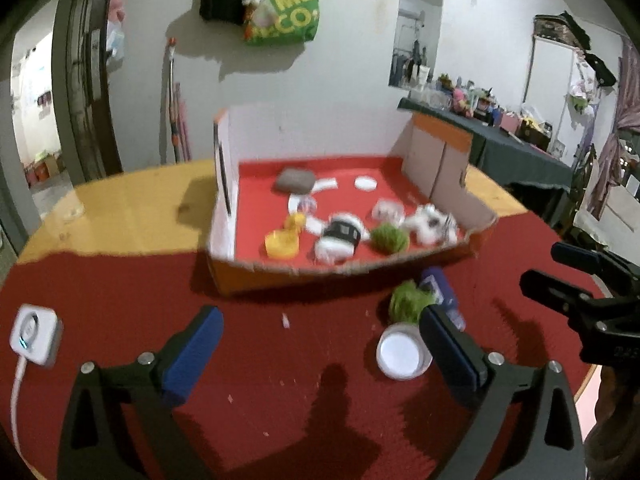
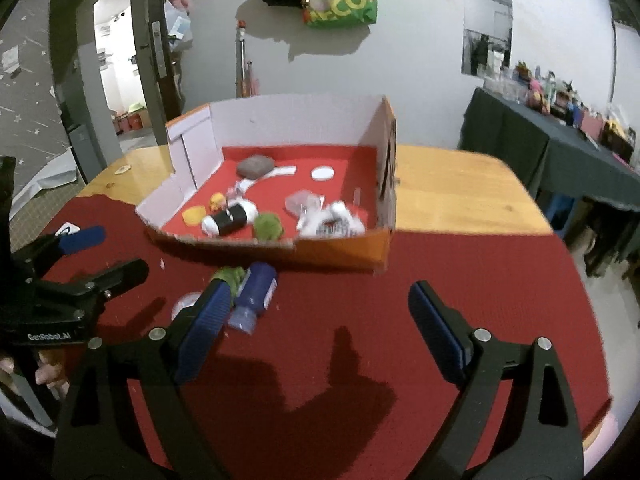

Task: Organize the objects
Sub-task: 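Withdraw both grippers and move them toward the white lid and navy bottle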

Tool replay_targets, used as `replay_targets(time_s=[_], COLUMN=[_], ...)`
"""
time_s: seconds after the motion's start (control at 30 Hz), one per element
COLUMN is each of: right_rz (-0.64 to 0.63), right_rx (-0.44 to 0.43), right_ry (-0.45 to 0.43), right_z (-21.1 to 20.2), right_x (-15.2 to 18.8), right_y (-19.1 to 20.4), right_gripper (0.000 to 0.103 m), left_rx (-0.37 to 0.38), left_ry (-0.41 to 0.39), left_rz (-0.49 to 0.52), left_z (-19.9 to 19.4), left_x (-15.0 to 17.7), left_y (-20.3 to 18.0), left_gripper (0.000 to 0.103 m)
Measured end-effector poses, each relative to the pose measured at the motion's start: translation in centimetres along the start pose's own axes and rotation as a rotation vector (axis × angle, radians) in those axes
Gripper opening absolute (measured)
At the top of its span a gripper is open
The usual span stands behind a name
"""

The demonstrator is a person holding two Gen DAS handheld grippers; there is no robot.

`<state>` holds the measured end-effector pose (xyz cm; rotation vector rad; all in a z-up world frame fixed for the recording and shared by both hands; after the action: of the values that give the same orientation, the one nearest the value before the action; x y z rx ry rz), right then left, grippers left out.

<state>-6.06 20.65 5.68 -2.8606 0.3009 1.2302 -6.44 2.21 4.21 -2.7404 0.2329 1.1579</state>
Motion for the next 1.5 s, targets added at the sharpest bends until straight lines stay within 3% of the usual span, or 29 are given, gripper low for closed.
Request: replay_targets(time_s=[0.53, 0.73, 0.9, 1.23, 1.5], right_rz=[0.029, 0.039, 0.030, -0.017, -0.080], right_rx=[0.008, 0.010, 0.005, -0.071, 0.009], right_ry=[0.037, 0.042, 0.043, 0.099, 0.175], right_z=[2.1, 2.3, 2.3, 4.0, 6.5], right_x=[1.6, 1.5, 1.3, 0.9, 0.9], right_y=[-0.6, -1.0, -0.9, 1.9, 3.3], right_gripper=[0.091, 0.091, 0.091, 0.091, 0.091], left_rx=[0.039, 0.048, 0.011, -0.059, -0.027], left_ry=[0.110, 0.179, 0.190, 0.186, 0.189], left_rz=[-0.002, 0.073, 0.110, 0.071, 0.084], left_z=[2.0, 3.5, 4.0, 4.2, 4.1], left_x=[2.2, 2.5, 2.3, 1.7, 1.6], left_y=[-0.7, -2.3, -2.6, 1.2, 2.0], left_gripper=[0.100, 0.101, 0.101, 0.101, 0.101])
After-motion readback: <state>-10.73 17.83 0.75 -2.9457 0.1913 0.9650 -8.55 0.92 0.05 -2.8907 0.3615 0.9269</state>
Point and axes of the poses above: each gripper's, at about its wrist camera, not at the fingertips, and z roughly the way its jaws point, y to its left, x to its underside, the point moved 1 cm from there along z, roughly the way its jaws point, and after that the axes turned 3 degrees about y, right-handed, at the moved point
